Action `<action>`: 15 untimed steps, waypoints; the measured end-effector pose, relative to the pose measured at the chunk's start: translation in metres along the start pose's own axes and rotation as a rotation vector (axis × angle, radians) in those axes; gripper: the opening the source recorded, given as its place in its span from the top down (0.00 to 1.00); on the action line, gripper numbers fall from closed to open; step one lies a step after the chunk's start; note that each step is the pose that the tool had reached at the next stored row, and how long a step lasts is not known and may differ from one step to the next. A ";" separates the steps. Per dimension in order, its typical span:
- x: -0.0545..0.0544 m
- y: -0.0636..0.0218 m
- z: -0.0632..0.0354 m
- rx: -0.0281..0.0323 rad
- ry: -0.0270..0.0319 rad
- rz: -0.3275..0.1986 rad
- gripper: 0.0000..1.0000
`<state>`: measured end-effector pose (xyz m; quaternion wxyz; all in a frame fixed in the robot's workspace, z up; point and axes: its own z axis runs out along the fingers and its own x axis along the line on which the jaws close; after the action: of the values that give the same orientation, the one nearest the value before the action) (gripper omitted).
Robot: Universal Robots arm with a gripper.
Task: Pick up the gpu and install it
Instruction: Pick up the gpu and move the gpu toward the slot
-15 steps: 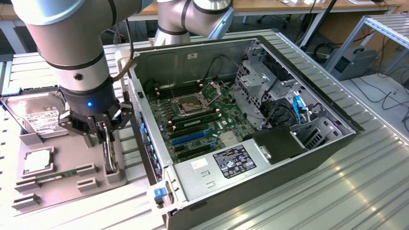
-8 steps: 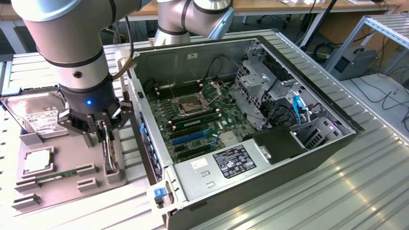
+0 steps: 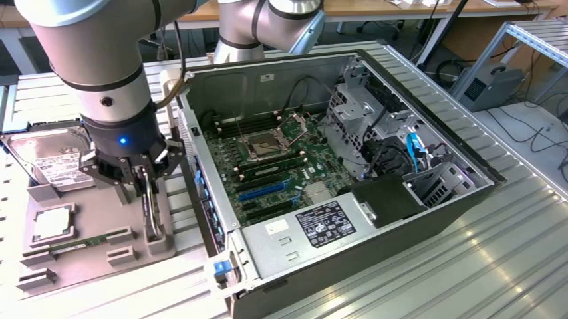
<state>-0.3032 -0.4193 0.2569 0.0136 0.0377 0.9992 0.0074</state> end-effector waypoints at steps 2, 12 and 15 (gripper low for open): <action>0.000 0.0000 -0.0004 0.0000 0.0000 0.000 0.73; 0.000 0.0000 -0.0024 0.0000 0.0000 0.000 0.73; 0.000 0.0000 -0.0030 0.0001 0.0000 0.000 0.73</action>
<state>-0.3033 -0.4193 0.2599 0.0136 0.0377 0.9992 0.0074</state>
